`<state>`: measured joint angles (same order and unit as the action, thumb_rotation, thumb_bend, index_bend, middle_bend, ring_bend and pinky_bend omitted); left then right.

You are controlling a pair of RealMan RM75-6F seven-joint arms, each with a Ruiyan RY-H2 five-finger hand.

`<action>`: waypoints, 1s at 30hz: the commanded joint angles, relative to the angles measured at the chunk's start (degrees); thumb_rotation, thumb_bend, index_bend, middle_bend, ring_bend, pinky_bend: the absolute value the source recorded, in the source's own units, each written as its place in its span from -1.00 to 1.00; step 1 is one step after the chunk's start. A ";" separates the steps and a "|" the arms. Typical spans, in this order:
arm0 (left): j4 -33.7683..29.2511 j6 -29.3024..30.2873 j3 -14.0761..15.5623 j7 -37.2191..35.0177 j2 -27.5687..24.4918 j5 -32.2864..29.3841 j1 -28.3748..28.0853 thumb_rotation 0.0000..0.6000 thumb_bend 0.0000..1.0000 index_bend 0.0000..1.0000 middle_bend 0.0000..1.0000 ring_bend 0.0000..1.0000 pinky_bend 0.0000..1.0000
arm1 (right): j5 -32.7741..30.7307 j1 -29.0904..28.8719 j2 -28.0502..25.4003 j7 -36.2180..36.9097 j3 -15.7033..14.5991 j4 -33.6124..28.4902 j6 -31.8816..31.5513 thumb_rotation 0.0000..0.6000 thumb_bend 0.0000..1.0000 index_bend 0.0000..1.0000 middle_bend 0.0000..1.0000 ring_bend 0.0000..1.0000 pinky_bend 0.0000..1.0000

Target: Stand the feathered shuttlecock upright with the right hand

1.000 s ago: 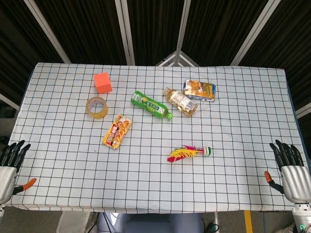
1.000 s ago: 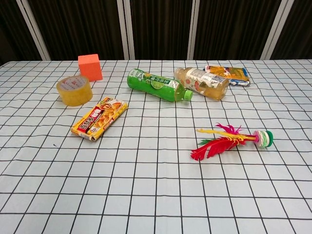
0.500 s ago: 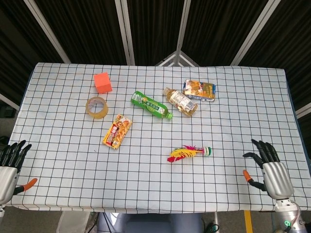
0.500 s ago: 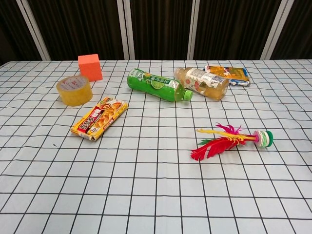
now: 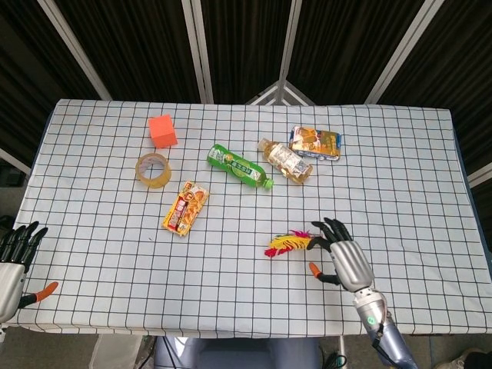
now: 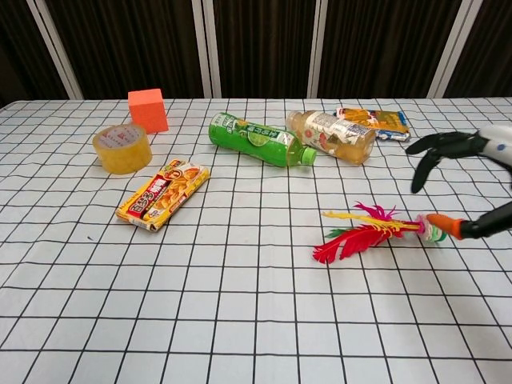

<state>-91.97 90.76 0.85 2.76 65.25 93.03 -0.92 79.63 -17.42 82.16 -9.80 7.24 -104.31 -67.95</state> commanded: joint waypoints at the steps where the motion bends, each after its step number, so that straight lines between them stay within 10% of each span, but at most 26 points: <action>1: -0.19 -0.30 0.05 -0.19 -0.19 -0.13 -0.10 1.00 -0.91 -1.00 -1.00 -1.00 -1.00 | -3.59 -2.50 4.48 -3.39 1.55 1.44 2.11 1.00 -0.20 -0.08 -0.67 -1.00 -1.00; 30: -0.97 -1.59 0.32 -2.24 -1.15 -0.58 -0.57 1.00 -0.91 -1.00 -1.00 -1.00 -1.00 | -9.71 -8.26 19.41 -7.83 4.65 11.79 0.94 1.00 -0.20 0.02 -0.63 -1.00 -1.00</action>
<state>-92.92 89.08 1.18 0.53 64.10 92.40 -1.51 69.89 -25.69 101.50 -17.69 11.92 -92.63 -66.92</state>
